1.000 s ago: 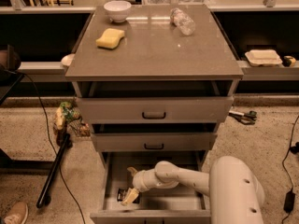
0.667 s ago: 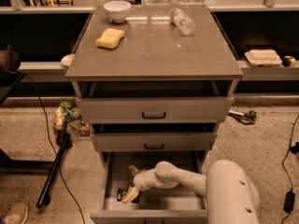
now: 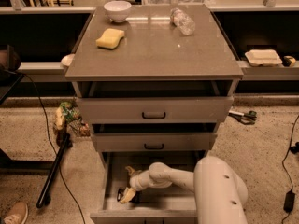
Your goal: Pick rxbar chocolate from bottom drawer and place on counter
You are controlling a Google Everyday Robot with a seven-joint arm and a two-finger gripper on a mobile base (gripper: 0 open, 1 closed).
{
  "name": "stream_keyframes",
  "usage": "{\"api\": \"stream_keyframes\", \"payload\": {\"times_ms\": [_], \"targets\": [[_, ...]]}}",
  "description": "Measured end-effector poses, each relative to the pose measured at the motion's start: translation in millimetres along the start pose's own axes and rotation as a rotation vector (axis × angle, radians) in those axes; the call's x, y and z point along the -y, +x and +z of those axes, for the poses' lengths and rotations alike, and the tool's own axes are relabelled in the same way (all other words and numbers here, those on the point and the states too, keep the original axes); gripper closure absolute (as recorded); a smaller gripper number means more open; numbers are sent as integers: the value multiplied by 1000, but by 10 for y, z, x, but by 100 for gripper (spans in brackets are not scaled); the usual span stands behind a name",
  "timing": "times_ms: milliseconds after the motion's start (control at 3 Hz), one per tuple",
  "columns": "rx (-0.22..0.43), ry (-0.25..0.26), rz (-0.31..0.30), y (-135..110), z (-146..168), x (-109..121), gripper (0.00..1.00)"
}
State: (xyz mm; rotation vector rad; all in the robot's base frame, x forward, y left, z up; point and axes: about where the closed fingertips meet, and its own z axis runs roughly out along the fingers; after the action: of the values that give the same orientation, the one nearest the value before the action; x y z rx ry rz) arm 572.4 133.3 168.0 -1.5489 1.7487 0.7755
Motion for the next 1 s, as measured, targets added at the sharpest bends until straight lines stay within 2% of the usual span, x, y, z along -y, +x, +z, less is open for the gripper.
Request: {"api": "stream_keyframes", "payload": {"times_ms": [667, 1000], "targets": [[-108, -1, -44, 234, 382, -127, 0], [-146, 7, -50, 370, 437, -162, 0]]}}
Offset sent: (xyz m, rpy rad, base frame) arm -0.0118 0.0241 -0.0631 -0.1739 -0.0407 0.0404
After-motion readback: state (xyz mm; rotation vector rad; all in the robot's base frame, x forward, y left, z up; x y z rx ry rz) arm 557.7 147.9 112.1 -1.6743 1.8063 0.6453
